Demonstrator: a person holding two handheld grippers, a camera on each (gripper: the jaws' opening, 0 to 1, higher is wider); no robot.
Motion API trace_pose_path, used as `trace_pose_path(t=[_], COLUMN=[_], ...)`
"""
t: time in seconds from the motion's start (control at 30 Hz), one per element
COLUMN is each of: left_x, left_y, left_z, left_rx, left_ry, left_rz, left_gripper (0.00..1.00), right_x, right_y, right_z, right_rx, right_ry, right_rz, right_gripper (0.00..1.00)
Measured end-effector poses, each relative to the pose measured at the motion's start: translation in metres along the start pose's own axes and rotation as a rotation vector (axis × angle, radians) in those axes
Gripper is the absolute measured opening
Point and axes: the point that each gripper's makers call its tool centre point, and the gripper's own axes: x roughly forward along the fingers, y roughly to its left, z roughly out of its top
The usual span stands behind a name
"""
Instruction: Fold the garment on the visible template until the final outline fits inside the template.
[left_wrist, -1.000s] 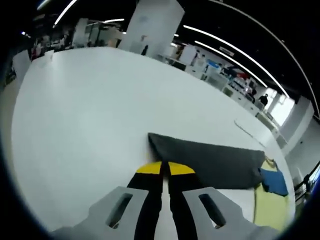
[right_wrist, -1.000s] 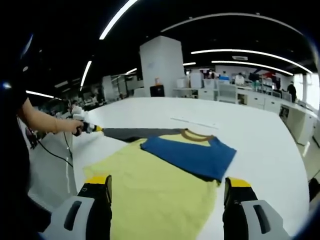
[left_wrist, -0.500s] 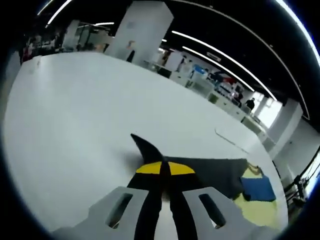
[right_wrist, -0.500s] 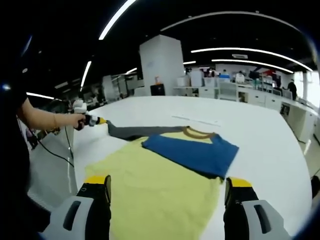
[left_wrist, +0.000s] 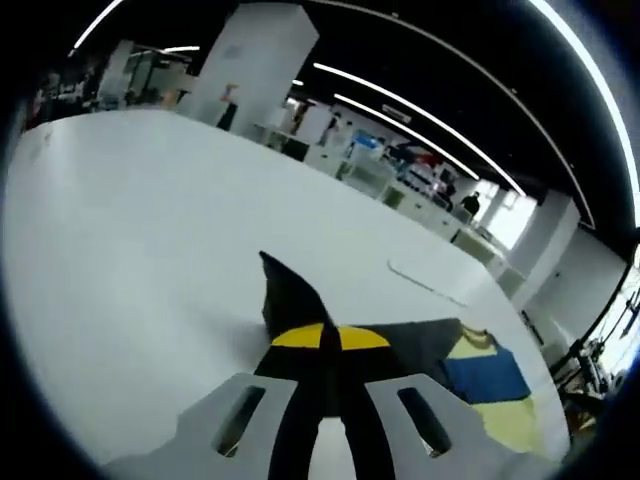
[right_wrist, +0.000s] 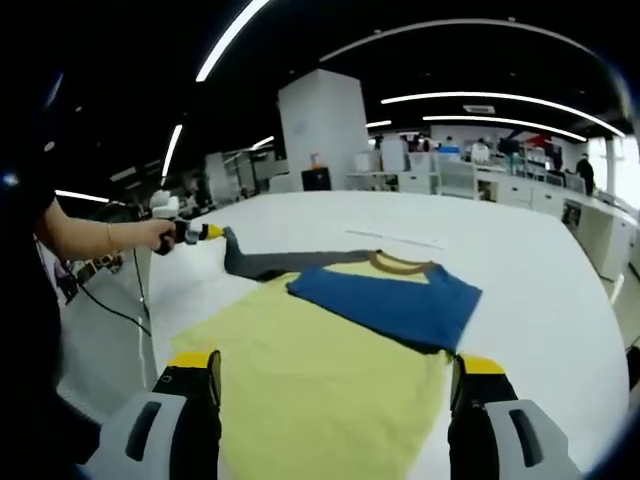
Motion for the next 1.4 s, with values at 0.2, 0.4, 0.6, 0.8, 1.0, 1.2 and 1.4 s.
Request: trace_pose_path(t=[0.2, 0.4, 0.6, 0.8, 1.0, 1.2, 1.4], left_x=[0.004, 0.008, 0.013, 0.021, 0.027, 0.032, 0.036], left_y=[-0.023, -0.045, -0.066, -0.081, -0.098, -0.116, -0.129], left_z=[0.001, -0.001, -0.005, -0.010, -0.020, -0.024, -0.031], left_rx=[0.028, 0.051, 0.071, 0.057, 0.057, 0.047, 0.052], left_ry=[0.008, 0.019, 0.032, 0.047, 0.055, 0.052, 0.068], left_rz=[-0.055, -0.105, -0.155, -0.200, -0.228, -0.258, -0.275], left_gripper=[0.00, 0.00, 0.00, 0.00, 0.00, 0.00, 0.00], right_x=[0.000, -0.001, -0.001, -0.001, 0.000, 0.002, 0.003], right_y=[0.000, 0.002, 0.004, 0.007, 0.010, 0.015, 0.016], right_z=[0.000, -0.001, -0.002, -0.004, -0.003, -0.004, -0.007], right_rx=[0.002, 0.002, 0.007, 0.008, 0.009, -0.002, 0.010], right_ry=[-0.001, -0.003, -0.005, -0.005, -0.012, -0.005, 0.000], right_rz=[0.002, 0.005, 0.010, 0.014, 0.020, 0.038, 0.042], right_gripper=[0.94, 0.94, 0.94, 0.95, 0.95, 0.97, 0.96])
